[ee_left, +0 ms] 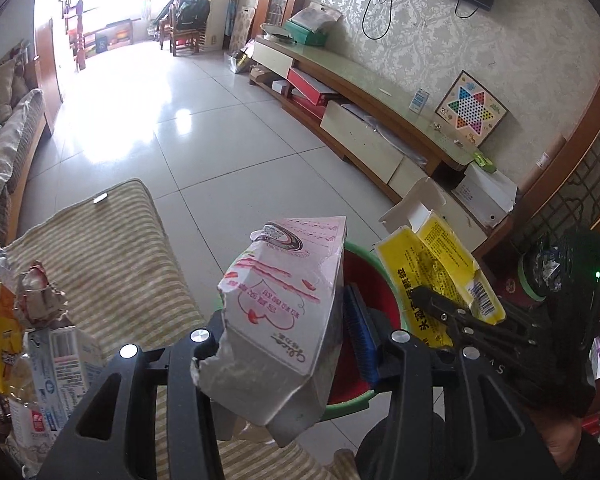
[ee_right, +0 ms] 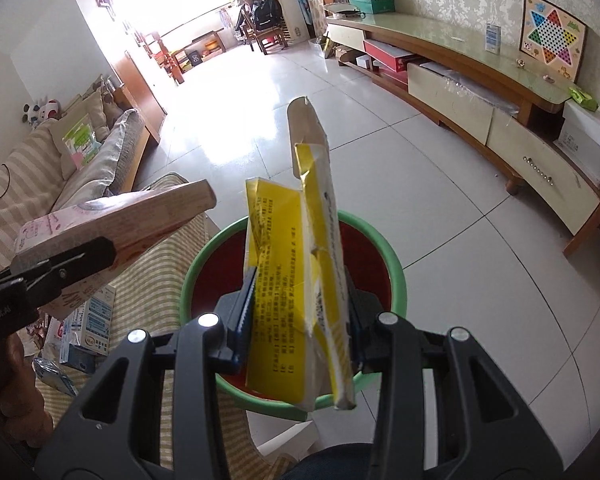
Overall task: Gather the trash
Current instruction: 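Carry the yellow box over the red bin and open the right tool, then withdraw the right tool from the bin back toward the table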
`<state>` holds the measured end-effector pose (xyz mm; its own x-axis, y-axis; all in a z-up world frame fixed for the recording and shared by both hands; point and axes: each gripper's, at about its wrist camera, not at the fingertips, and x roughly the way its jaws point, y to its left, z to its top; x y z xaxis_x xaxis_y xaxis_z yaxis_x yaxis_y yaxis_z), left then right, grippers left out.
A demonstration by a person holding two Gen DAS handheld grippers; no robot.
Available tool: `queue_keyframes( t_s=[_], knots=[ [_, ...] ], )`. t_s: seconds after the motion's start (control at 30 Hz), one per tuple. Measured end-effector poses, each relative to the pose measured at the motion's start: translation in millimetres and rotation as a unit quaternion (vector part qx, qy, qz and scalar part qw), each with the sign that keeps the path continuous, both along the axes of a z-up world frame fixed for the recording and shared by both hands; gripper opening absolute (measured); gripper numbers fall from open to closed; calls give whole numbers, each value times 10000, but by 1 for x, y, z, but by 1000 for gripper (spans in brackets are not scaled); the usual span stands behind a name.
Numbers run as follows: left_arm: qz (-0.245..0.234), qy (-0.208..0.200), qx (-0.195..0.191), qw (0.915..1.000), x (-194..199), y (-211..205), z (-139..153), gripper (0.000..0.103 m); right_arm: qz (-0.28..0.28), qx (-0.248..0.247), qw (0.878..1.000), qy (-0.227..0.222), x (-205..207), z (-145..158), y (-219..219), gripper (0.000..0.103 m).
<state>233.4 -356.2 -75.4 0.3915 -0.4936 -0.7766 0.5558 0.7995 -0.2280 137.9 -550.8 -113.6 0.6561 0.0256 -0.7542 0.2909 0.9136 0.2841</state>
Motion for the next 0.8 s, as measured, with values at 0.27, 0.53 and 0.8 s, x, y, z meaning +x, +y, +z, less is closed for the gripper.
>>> queue_keyframes(
  t_s=[0.27,0.53,0.8],
  knots=[
    [31,95,-115,9999,10,-15,0,73,80,97,9999,96,6,-12,3,37],
    [225,9,-206,9995,13,-4,10,84,201,59,9997,134,11,-12,10,44],
    [445,-245,-104,9987,8,29,22,95,185,-265,9994,74,11,2,27,98]
  ],
)
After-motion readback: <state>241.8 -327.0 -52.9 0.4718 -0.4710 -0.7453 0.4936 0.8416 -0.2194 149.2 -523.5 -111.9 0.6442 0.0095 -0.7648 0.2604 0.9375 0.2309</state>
